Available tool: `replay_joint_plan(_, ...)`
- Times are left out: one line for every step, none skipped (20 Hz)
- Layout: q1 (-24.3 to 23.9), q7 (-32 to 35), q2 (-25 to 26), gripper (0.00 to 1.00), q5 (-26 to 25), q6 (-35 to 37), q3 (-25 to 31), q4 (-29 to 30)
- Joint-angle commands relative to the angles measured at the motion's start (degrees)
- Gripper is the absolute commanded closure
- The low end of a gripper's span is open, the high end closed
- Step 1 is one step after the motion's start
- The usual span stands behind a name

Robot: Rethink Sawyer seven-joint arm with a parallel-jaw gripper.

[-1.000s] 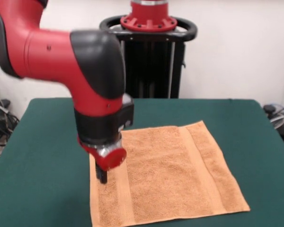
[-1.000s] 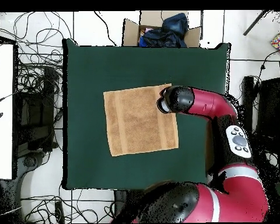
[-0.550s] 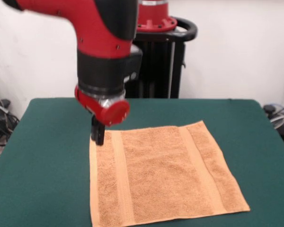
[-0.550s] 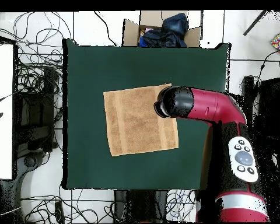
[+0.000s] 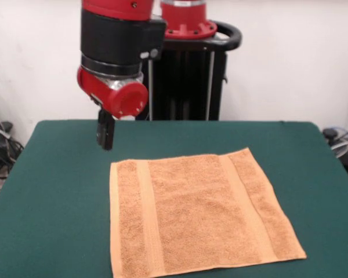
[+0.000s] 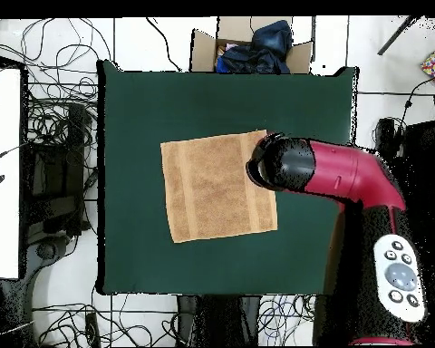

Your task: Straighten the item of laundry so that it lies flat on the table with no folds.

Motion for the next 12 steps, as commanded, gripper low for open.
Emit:
replay_joint_plan(-1.56,-4.47,-2.09,1.00,-1.57,3.49,-0.77,8.05)
replay_joint_plan(-1.57,-4.07,-2.40,1.00,-1.61,3.11,-0.90,8.45)
replay_joint_plan(-1.26,-3.40,-2.75,1.00,-1.60,3.38,-1.13,8.62)
replay_joint_plan(-0.69,-3.12,-3.17,1.00,-2.19,2.99,-1.40,8.85)
replay_joint_plan(-0.13,-2.83,-3.60,1.00,-2.78,2.61,-1.67,9.08)
replay_joint_plan(-0.19,-4.50,-4.23,1.00,-3.93,1.18,-1.16,9.64)
replay_joint_plan(-0.25,-6.16,-4.86,1.00,-5.07,-0.24,-0.66,10.20)
replay_joint_plan(-0.37,-6.67,-5.84,1.00,-5.30,-1.59,-0.36,11.83)
replay_joint_plan(0.07,-5.45,-6.73,1.00,-4.85,-1.37,-0.95,13.23)
replay_joint_plan(0.29,-4.12,-7.39,1.00,-4.24,-1.37,-1.25,14.41)
replay_joint_plan(0.45,-2.95,-7.58,1.00,-3.90,-2.12,-1.29,15.40)
replay_joint_plan(0.61,-2.00,-7.28,1.00,-3.92,-3.20,-1.22,15.93)
